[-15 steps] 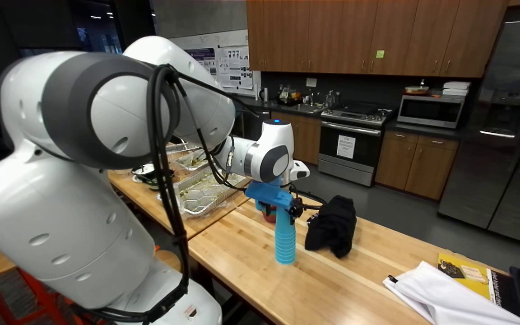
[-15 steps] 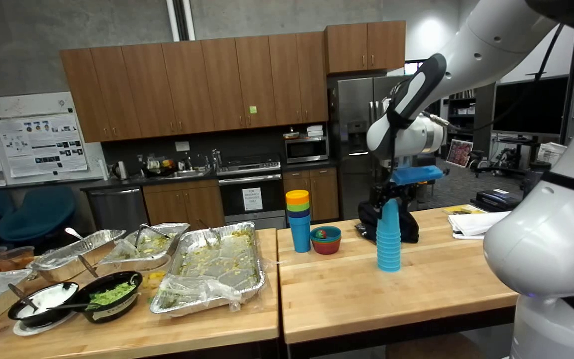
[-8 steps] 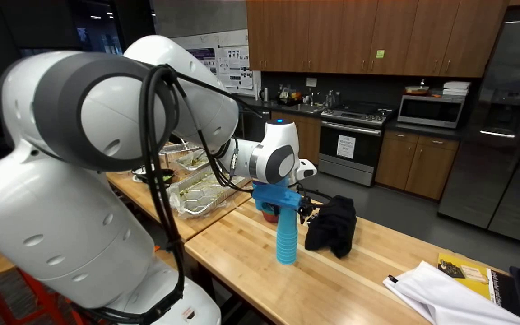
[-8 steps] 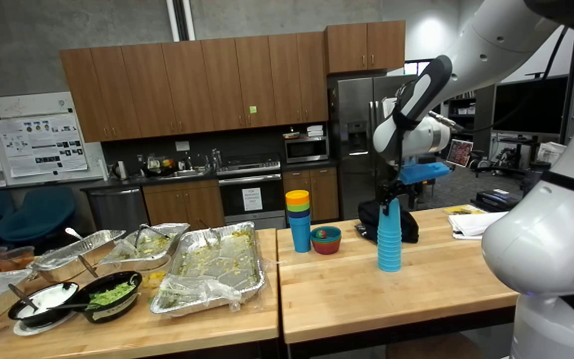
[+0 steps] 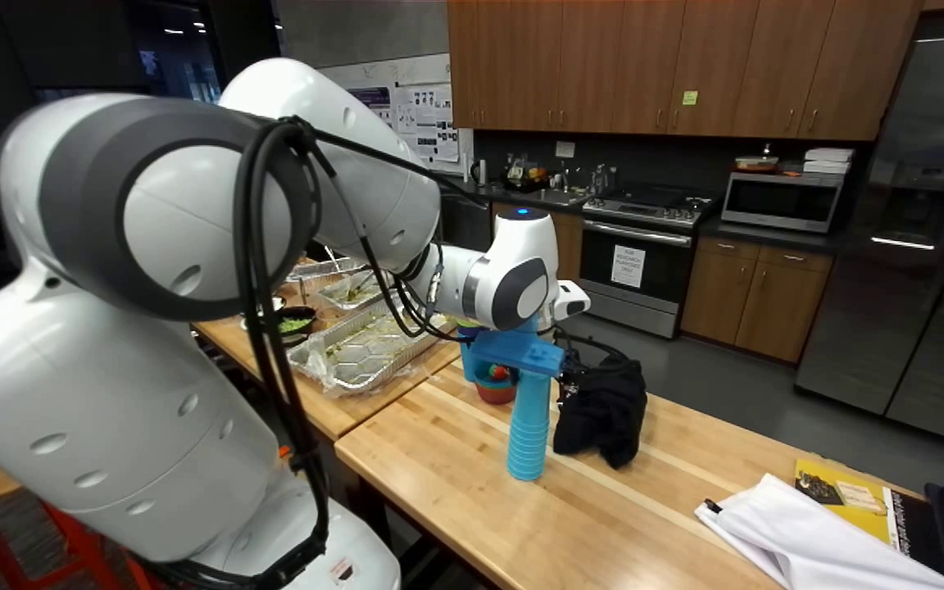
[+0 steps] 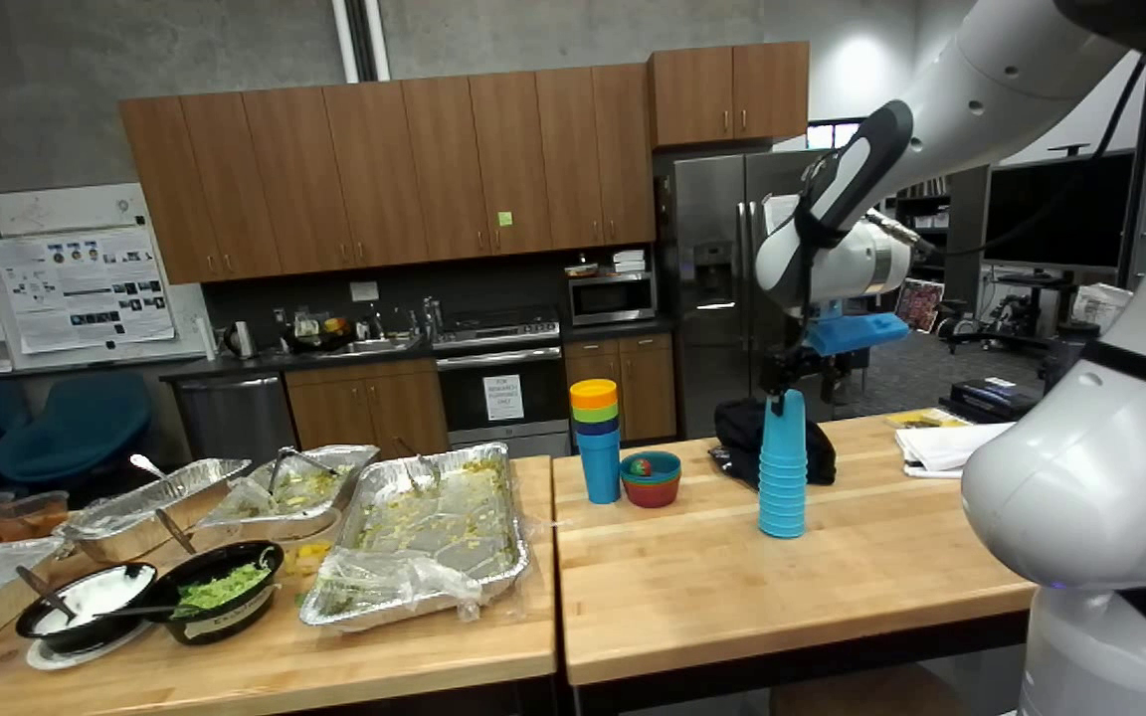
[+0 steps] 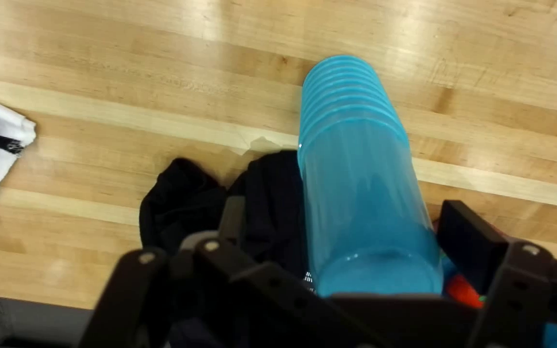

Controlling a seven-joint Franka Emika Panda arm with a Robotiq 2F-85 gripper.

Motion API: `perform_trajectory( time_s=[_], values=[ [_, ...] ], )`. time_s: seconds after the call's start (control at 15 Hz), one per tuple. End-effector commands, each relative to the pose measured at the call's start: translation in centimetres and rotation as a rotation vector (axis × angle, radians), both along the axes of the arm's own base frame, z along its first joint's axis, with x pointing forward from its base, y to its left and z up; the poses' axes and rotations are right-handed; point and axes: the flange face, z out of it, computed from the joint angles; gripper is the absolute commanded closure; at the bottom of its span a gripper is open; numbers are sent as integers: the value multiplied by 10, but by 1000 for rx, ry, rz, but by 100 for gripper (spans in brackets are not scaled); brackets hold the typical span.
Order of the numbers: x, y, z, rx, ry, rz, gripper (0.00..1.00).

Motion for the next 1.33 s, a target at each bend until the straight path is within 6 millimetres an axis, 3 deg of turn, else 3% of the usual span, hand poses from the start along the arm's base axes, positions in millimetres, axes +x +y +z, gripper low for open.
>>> perform_trajectory(
  time_s=[0.0, 0.67, 0.73, 1.27],
  values=[
    [-1, 3, 9, 24, -2, 21, 0],
    [4, 13, 13, 127, 58, 38, 0],
    [4, 14, 14, 137, 61, 44, 5],
    [10, 11, 16, 133, 33, 82, 0]
  ],
)
